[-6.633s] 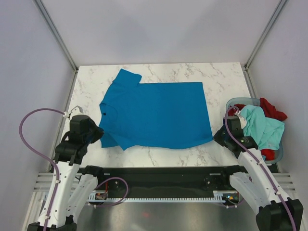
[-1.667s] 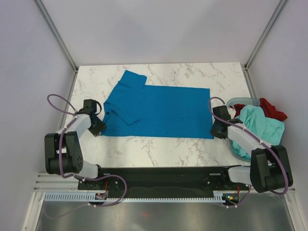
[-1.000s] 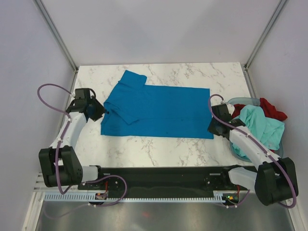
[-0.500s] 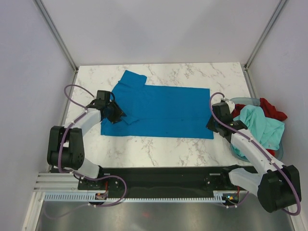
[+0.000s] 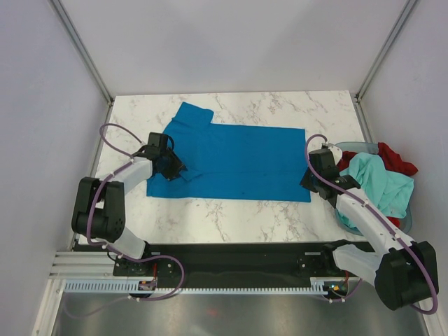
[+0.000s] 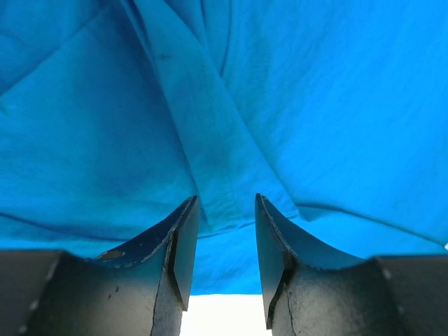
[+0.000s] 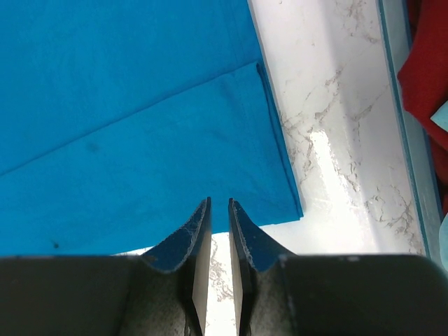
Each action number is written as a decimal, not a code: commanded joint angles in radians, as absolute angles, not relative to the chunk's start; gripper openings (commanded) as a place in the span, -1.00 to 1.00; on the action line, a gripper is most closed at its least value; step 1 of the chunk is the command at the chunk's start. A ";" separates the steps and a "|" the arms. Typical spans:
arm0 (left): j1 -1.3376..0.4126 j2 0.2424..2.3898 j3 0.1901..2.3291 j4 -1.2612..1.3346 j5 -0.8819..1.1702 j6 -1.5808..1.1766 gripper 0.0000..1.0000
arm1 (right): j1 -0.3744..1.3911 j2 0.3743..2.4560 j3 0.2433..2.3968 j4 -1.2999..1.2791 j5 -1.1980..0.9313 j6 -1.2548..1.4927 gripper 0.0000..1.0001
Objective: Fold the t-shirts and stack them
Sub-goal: Fold the tshirt
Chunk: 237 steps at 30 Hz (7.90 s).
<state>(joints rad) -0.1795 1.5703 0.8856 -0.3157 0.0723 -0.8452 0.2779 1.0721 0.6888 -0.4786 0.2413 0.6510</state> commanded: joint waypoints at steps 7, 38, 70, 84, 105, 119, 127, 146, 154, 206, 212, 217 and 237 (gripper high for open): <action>-0.202 1.591 0.884 -0.275 0.003 -0.903 -0.13 | 0.282 1.039 0.706 -0.465 0.278 0.653 -0.53; -0.221 1.634 0.900 -0.276 -0.046 -0.931 -0.58 | 0.281 1.037 0.701 -0.465 0.287 0.669 -0.55; -0.281 1.821 1.298 -0.276 0.150 -0.569 -0.94 | 0.282 1.063 0.732 -0.465 0.279 0.660 -0.55; -0.273 1.653 1.217 -0.508 -0.001 -0.472 -0.20 | 0.308 1.126 0.792 -0.486 0.161 0.615 -0.51; -0.164 1.669 0.992 -0.632 -0.445 -0.586 -0.35 | 0.341 1.290 0.585 -0.479 0.348 0.719 -0.59; -0.160 1.620 1.072 -0.741 -0.494 -0.548 -0.22 | 0.341 1.169 0.555 -0.546 0.318 0.790 -0.60; -0.160 1.480 1.238 -0.759 -0.209 -0.555 -0.05 | 0.341 1.104 0.712 -0.499 0.172 0.684 -0.39; -0.112 1.729 1.014 -0.603 -0.167 -0.676 -0.95 | 0.322 1.500 0.716 -0.402 0.256 0.675 -0.67; -0.107 1.711 0.875 -0.604 -0.256 -0.739 -0.95 | 0.324 1.364 0.582 -0.454 0.232 0.776 -0.77; -0.005 2.643 2.465 -0.523 0.244 -0.160 0.26 | -0.032 2.054 1.595 -0.408 -0.222 0.172 -0.02; -0.005 2.674 2.471 -0.509 0.305 -0.150 0.23 | -0.032 2.086 1.585 -0.402 -0.255 0.152 0.05; -0.005 2.677 2.473 -0.508 0.359 -0.137 -0.15 | -0.034 2.128 1.605 -0.422 -0.250 0.118 0.04; -0.006 2.677 2.474 -0.505 0.385 -0.120 -0.64 | -0.041 2.177 1.640 -0.482 -0.308 0.023 0.00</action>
<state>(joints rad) -0.0086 2.6644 2.4325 -0.5274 0.3698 -0.1543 -0.0372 2.1574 1.6024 -0.4664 -0.2855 0.0479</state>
